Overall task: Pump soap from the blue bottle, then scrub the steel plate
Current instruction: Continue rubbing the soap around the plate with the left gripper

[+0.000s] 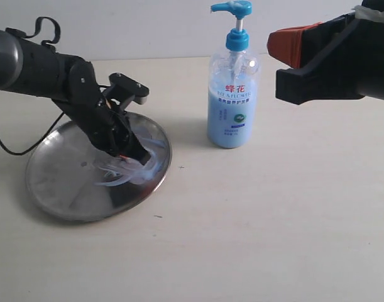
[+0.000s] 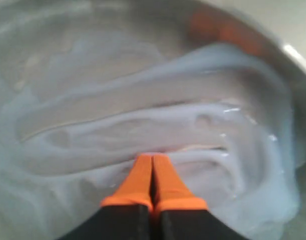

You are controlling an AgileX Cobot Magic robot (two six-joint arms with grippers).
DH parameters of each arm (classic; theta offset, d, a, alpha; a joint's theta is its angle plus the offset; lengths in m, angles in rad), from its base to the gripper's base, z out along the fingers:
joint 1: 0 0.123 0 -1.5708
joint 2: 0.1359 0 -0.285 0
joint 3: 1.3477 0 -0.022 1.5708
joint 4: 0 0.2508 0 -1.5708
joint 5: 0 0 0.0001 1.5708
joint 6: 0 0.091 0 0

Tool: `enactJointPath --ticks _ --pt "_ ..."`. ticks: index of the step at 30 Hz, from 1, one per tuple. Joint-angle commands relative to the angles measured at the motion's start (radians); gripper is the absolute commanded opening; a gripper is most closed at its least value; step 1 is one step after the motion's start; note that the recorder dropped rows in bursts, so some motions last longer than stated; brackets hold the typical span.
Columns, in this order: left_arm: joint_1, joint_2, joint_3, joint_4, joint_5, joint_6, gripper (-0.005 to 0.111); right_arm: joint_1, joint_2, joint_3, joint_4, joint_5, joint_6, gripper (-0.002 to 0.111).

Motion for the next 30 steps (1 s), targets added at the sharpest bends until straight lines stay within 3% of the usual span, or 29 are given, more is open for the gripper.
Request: enactJointPath --ticks 1,11,25,30 --pt "-0.065 0.034 -0.004 -0.024 0.054 0.009 0.000 -0.003 -0.004 0.002 -0.002 -0.003 -0.001 0.000" --pt "-0.076 0.028 0.007 -0.085 0.154 0.025 0.000 -0.003 -0.004 0.002 -0.002 -0.003 -0.001 0.000" --pt "-0.073 -0.021 0.147 -0.115 0.097 0.050 0.000 -0.003 -0.004 0.002 -0.002 -0.003 -0.001 0.000" --pt "-0.072 -0.023 0.147 -0.042 0.093 0.001 0.000 -0.003 -0.004 0.002 -0.002 -0.001 0.001 0.000"
